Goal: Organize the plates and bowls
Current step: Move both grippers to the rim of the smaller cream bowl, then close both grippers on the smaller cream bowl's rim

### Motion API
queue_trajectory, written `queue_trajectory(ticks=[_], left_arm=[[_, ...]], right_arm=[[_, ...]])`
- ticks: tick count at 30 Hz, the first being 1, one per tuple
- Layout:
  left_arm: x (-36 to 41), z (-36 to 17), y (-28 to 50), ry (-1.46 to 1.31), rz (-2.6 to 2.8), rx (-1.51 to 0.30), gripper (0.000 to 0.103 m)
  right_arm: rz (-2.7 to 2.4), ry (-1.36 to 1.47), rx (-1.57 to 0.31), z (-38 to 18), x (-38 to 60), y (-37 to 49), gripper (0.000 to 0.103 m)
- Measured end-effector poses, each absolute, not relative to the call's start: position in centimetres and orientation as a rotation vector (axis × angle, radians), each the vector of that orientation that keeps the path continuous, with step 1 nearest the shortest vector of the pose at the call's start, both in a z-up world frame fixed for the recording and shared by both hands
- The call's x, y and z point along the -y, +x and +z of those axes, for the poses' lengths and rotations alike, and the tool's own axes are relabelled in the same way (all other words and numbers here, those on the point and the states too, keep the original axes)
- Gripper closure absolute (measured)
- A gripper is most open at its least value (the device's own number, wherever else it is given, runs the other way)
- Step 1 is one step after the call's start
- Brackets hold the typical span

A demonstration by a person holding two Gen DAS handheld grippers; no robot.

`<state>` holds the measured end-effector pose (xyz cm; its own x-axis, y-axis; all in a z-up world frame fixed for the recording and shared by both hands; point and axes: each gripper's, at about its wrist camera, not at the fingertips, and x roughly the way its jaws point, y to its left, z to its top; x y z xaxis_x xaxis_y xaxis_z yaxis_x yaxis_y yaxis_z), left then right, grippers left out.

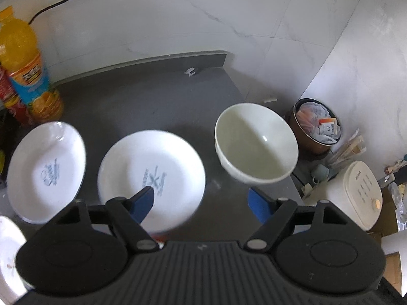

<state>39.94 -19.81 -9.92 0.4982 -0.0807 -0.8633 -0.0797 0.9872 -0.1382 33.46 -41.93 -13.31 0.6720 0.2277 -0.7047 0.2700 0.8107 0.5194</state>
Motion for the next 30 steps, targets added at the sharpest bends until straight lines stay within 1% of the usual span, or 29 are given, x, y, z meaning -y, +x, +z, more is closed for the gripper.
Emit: queue_trajectory(ticks=[4, 7, 9, 14, 19, 21, 24, 26, 28, 29, 30], left_arm=[[20.3, -11.1, 42.7, -0.171, -0.017, -1.069, 0.025], [20.6, -11.8, 44.4, -0.162, -0.036, -1.076, 0.030], [20.7, -12.4, 45.5, -0.165, -0.041, -1.081, 0.037], [21.0, -14.1, 48.0, -0.196, -0.044, -1.118, 0.047], [21.2, -15.6, 50.3, -0.195, -0.044, -1.147, 0.051], [21.4, -16.3, 51.1, -0.196, -0.049, -1.162, 0.055], [21.8, -17.2, 52.2, -0.195, -0.052, -1.190, 0.057], [22.1, -17.5, 52.8, -0.173, -0.042, -1.198, 0.058], [22.4, -17.7, 53.2, -0.153, -0.041, -1.202, 0.058], [22.6, -17.7, 53.3, -0.141, -0.038, -1.201, 0.058], [22.7, -17.8, 53.5, -0.137, -0.039, -1.201, 0.058]], right_arm=[[-0.034, 0.664, -0.868, -14.3, 42.1, 35.4, 0.013], [-0.042, 0.676, -0.882, -15.0, 42.4, 36.8, 0.018], [-0.050, 0.684, -0.892, -15.5, 42.5, 37.6, 0.019], [-0.045, 0.703, -0.901, -16.4, 43.1, 39.4, 0.019], [-0.038, 0.707, -0.921, -17.6, 43.2, 41.1, 0.019], [-0.040, 0.718, -0.930, -18.2, 43.2, 41.8, 0.019], [-0.040, 0.723, -0.949, -18.7, 42.8, 42.7, 0.019], [-0.044, 0.710, -0.963, -19.0, 42.5, 43.3, 0.023], [-0.062, 0.664, -0.987, -19.2, 42.0, 43.9, 0.032], [-0.067, 0.650, -0.999, -19.4, 41.8, 44.0, 0.035], [-0.068, 0.643, -1.012, -19.7, 41.7, 44.2, 0.041]])
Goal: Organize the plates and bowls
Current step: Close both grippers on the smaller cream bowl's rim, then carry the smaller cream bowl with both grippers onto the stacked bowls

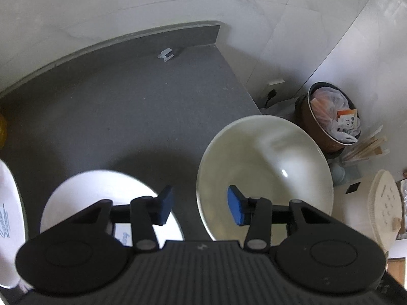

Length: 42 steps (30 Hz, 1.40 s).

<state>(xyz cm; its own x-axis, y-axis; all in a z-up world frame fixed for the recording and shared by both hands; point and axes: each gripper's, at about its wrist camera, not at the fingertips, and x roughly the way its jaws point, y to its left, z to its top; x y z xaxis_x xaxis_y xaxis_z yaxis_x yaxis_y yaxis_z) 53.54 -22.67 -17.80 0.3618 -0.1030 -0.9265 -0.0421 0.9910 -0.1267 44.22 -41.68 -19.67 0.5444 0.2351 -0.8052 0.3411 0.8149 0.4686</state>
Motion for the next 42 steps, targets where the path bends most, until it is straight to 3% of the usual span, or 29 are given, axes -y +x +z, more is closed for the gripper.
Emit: queue_trajectory(ticks=[3, 5, 8, 10, 14, 42], left_arm=[[22.8, -18.3, 54.0, -0.151, -0.046, -1.218, 0.060], [22.9, -18.6, 54.2, -0.150, -0.040, -1.234, 0.072], [22.8, -19.4, 54.4, -0.195, -0.042, -1.273, 0.084], [22.8, -19.5, 54.3, -0.184, -0.037, -1.273, 0.088], [22.0, -19.5, 54.2, -0.217, -0.042, -1.283, 0.097], [19.0, -12.3, 46.3, -0.291, -0.047, -1.141, 0.097]], right_arm=[[-0.060, 0.652, -1.034, -20.2, 41.5, 44.6, 0.047], [-0.055, 0.657, -1.035, -20.5, 41.6, 44.7, 0.049], [-0.030, 0.671, -1.041, -20.6, 41.5, 45.0, 0.061], [-0.004, 0.659, -1.025, -20.0, 41.1, 45.2, 0.079], [0.000, 0.641, -1.007, -19.3, 40.7, 45.1, 0.079], [0.083, 0.637, -0.856, -12.2, 39.4, 37.6, 0.079]])
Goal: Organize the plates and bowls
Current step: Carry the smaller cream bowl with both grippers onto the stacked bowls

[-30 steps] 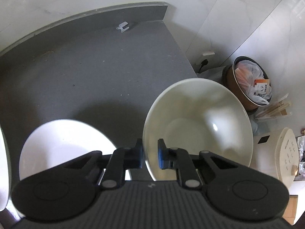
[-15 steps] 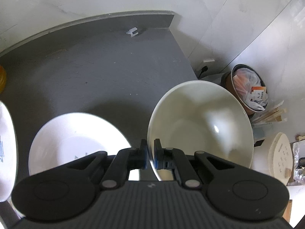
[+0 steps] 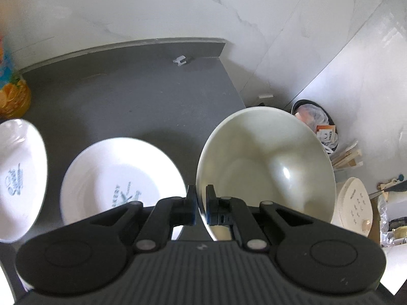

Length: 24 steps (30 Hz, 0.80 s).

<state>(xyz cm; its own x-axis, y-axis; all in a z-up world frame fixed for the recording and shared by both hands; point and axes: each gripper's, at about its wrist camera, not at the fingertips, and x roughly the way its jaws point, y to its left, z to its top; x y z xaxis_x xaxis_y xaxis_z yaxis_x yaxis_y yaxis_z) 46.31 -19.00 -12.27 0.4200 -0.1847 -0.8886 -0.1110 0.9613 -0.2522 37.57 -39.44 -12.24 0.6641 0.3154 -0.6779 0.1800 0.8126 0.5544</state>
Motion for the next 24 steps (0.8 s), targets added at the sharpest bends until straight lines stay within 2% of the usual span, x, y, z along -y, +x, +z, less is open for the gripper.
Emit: queue_trajectory(ticks=[24], left_arm=[[13.1, -7.5, 34.0, -0.380, 0.047, -1.030, 0.097]], right_arm=[[0.225, 0.550, -0.822, -8.2, 34.3, 29.1, 0.079]])
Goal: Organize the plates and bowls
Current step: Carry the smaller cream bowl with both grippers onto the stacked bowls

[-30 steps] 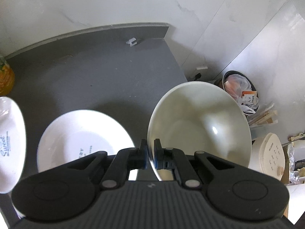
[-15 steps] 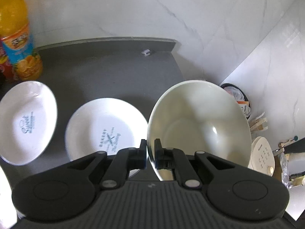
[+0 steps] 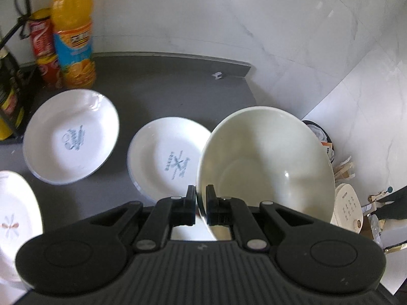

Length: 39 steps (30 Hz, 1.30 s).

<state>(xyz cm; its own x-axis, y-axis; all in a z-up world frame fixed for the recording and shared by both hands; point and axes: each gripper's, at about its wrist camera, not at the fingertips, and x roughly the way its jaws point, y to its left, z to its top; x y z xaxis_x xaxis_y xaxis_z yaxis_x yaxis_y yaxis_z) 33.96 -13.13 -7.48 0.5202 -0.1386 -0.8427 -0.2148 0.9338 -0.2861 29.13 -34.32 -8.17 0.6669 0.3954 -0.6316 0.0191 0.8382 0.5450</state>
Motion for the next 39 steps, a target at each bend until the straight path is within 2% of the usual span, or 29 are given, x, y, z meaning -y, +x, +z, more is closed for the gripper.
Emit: queue_trajectory(ticks=[17, 39], left_arm=[[8.5, -8.2, 27.2, -0.450, 0.122, -1.036, 0.097], [7.3, -12.2, 25.7, -0.444, 0.160, -1.139, 0.096]], right_arm=[[0.294, 0.472, -0.880, -8.7, 30.1, 25.2, 0.079], [0.286, 0.339, -1.005, -11.4, 28.1, 24.9, 0.079]])
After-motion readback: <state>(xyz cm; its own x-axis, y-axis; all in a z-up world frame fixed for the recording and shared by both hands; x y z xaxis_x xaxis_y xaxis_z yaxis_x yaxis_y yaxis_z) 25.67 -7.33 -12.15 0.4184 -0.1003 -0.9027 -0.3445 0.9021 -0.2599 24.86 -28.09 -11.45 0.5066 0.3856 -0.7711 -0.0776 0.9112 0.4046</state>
